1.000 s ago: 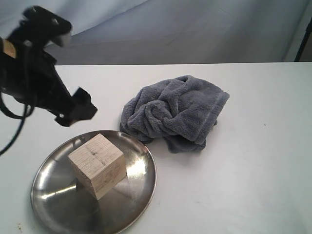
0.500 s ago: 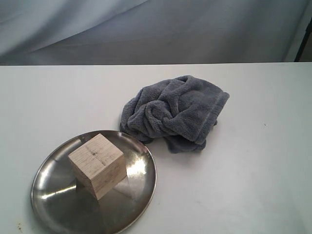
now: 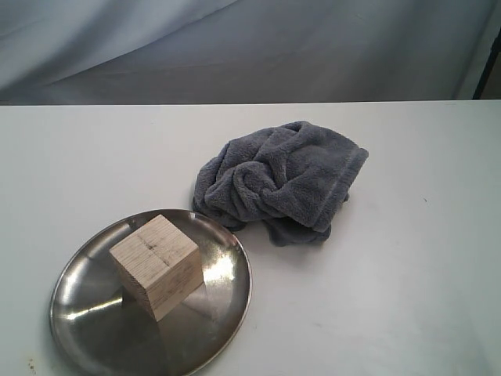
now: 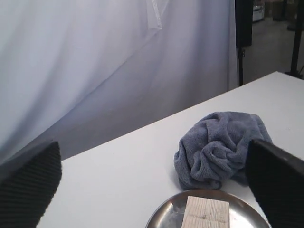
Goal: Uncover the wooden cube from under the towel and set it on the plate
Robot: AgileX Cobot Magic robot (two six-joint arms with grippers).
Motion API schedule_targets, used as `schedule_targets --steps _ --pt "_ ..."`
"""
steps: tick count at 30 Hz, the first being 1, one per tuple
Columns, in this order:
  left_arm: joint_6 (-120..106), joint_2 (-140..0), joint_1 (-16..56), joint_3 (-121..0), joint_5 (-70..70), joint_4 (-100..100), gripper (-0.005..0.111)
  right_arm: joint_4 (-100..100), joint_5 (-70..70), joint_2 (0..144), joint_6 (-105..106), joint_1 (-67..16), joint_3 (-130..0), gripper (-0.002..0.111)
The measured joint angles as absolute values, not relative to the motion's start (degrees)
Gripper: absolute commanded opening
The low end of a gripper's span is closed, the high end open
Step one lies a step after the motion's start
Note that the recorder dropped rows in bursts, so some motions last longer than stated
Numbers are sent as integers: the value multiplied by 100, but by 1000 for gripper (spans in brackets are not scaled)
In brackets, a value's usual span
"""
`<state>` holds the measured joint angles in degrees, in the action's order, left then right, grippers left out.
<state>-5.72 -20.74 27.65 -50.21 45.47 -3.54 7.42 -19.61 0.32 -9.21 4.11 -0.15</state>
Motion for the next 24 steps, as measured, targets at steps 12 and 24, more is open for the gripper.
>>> schedule_targets --steps 12,24 --pt "-281 -1197 2765 -4935 4547 -573 1 742 -1961 32 -921 411 -15 0" --pt "-302 -864 2765 -4581 4573 -644 0 742 -1961 32 -921 411 -15 0"
